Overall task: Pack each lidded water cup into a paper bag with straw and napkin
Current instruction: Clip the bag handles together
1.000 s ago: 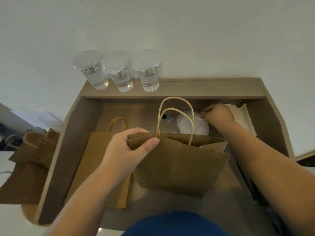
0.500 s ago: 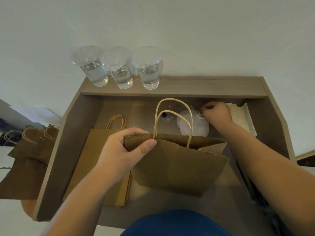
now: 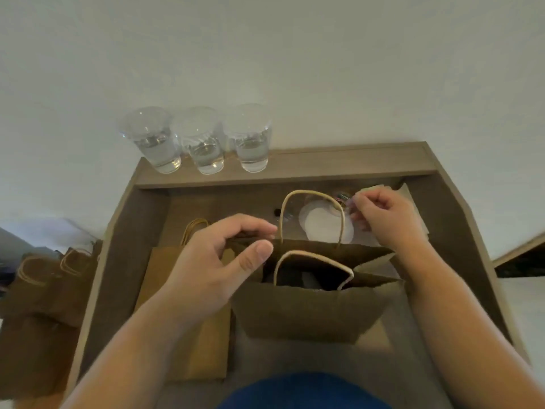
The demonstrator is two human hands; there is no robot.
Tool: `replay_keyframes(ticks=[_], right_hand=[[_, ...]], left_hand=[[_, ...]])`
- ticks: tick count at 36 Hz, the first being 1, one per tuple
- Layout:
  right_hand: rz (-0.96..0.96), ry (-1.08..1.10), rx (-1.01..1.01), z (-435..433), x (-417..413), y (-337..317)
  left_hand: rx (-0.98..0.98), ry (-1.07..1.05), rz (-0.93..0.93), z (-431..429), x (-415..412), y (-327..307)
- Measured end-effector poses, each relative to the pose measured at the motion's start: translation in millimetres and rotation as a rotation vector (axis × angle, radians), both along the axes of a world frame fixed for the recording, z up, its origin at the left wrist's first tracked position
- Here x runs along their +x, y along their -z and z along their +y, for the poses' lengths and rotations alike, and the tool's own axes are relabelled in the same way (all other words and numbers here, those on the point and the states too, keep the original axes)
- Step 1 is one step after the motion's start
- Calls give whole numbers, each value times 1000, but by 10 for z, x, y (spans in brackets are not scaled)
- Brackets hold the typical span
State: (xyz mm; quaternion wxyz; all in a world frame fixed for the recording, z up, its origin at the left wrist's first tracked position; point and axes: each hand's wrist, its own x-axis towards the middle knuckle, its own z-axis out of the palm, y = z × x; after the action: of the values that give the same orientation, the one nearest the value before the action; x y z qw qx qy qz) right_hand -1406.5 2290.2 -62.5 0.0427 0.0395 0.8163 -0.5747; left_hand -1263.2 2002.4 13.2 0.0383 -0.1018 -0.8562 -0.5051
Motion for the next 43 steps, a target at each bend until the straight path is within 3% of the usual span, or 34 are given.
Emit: replay_keyframes(ticks=[7, 15, 25, 36, 41, 43], right_hand=[[251, -152, -295, -230, 875, -1077], [451, -101, -255, -568, 1348, -1399], [396, -136, -233, -643, 1559, -1469], [515, -171, 126, -581, 1637, -1493], [467, -43, 41, -357, 1426, -1377], [429, 60, 55, -238, 1265, -1275]], left_hand=[[3, -95, 285, 138, -204, -387], [175, 69, 269, 312, -168, -642], [240, 153, 159, 271, -29, -690], [138, 115, 104, 319, 31, -720], [-154, 48, 120, 67, 91, -705], [-252, 94, 4, -156, 143, -682]])
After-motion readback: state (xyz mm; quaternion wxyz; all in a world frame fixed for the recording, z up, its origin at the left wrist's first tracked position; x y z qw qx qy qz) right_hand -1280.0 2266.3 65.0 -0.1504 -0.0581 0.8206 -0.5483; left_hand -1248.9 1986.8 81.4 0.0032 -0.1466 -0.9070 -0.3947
